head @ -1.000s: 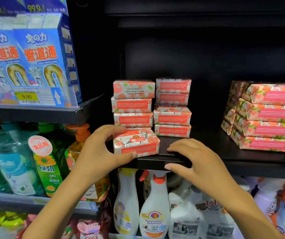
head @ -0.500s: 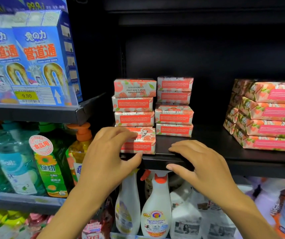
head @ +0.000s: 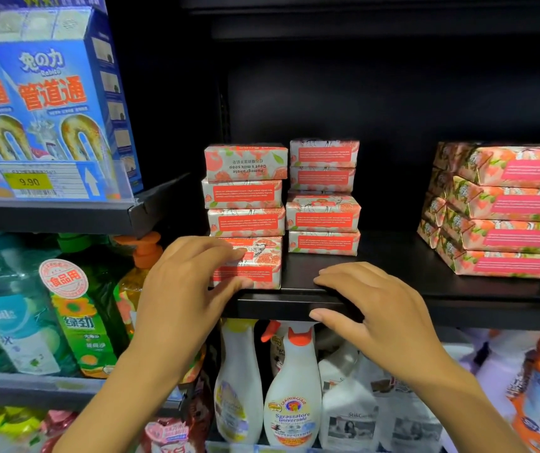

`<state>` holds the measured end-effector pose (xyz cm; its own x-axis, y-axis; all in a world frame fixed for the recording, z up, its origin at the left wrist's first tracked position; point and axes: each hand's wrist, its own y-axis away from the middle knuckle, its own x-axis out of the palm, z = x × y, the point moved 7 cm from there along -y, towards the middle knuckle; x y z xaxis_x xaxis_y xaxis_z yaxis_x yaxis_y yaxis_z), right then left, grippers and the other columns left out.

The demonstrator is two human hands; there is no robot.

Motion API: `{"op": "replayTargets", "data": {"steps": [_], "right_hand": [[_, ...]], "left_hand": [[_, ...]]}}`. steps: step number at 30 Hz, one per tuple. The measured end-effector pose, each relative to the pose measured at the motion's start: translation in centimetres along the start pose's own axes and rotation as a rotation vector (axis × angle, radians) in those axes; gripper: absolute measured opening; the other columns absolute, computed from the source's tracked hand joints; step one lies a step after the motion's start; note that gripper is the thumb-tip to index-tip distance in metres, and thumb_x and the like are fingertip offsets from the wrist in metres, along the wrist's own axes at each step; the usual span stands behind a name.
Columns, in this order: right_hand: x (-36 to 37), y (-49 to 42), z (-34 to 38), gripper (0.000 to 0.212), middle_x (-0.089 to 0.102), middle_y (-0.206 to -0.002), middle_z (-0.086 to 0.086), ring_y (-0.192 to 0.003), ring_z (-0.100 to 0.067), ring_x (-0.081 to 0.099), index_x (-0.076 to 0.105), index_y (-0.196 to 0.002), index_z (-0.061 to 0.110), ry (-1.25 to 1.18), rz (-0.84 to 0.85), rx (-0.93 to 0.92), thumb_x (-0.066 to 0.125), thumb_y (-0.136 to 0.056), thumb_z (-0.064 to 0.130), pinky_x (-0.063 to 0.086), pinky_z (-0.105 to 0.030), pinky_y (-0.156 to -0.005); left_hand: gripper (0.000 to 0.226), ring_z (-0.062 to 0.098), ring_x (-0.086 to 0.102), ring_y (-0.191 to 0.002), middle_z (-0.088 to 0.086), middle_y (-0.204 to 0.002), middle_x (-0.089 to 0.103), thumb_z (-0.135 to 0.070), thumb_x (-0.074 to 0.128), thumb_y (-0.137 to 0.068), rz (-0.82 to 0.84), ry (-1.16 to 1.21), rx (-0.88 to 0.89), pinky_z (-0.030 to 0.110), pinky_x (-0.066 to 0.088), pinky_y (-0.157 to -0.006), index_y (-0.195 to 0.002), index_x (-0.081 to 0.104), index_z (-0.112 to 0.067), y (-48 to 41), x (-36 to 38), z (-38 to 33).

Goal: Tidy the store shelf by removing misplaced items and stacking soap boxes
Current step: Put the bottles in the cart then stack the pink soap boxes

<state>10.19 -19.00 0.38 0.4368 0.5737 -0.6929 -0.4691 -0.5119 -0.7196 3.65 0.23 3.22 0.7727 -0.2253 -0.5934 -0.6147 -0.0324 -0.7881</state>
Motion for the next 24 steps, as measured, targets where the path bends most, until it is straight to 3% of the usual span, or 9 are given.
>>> {"op": "replayTargets", "data": {"steps": [12, 15, 18, 21, 24], "right_hand": [[0.0, -0.3, 0.2, 0.045, 0.066, -0.102, 0.013, -0.095, -0.005, 0.059, 0.068, -0.104, 0.026, -0.035, 0.059, 0.006, 0.046, -0.08, 0.057, 0.044, -0.017, -0.074], [-0.9, -1.0, -0.3, 0.047, 0.062, -0.11, 0.02, -0.104, 0.003, 0.053, 0.064, -0.112, 0.029, -0.284, 0.042, 0.107, 0.054, -0.077, 0.058, 0.044, -0.012, -0.082], [-2.6, -2.6, -0.9, 0.045, 0.055, -0.114, 0.024, -0.107, 0.012, 0.048, 0.059, -0.12, 0.024, -0.421, -0.121, 0.16, 0.07, -0.079, 0.04, 0.036, -0.003, -0.09], [-2.7, -5.1, -1.9, 0.052, 0.054, -0.126, 0.006, -0.116, -0.004, 0.048, 0.053, -0.128, 0.016, -0.258, -0.124, 0.176, 0.07, -0.081, 0.029, 0.04, -0.017, -0.099], [-1.1, -6.9, -3.0, 0.065, 0.044, -0.141, -0.001, -0.129, -0.016, 0.04, 0.039, -0.139, 0.018, -0.052, 0.052, 0.209, 0.068, -0.082, 0.031, 0.035, -0.032, -0.106]], "left_hand": [[0.034, 0.025, 0.061, -0.098, 0.003, -0.1, 0.069, -0.029, 0.08, -0.07, 0.057, -0.005, -0.064, 0.029, 0.041, -0.079, -0.099, 0.071, -0.013, -1.2, 1.5, 0.8], [0.038, 0.025, 0.06, -0.101, 0.003, -0.104, 0.068, -0.027, 0.081, -0.07, 0.032, -0.021, -0.037, 0.028, 0.039, -0.083, -0.104, 0.07, -0.013, -1.0, 1.7, 0.8], [0.038, 0.023, 0.057, -0.105, 0.005, -0.109, 0.065, -0.029, 0.078, -0.075, -0.076, 0.012, 0.017, 0.023, 0.037, -0.089, -0.107, 0.069, -0.01, -0.5, 1.1, -0.2], [0.026, 0.017, 0.057, -0.092, 0.001, -0.095, 0.066, -0.032, 0.071, -0.078, -0.143, 0.113, 0.086, 0.023, 0.042, -0.081, -0.092, 0.07, -0.01, 0.1, 0.7, -1.7], [0.027, 0.012, 0.058, -0.08, -0.005, -0.082, 0.066, -0.042, 0.064, -0.082, -0.075, 0.197, 0.093, 0.025, 0.043, -0.071, -0.082, 0.07, -0.016, 0.6, 1.9, -2.6]]}}
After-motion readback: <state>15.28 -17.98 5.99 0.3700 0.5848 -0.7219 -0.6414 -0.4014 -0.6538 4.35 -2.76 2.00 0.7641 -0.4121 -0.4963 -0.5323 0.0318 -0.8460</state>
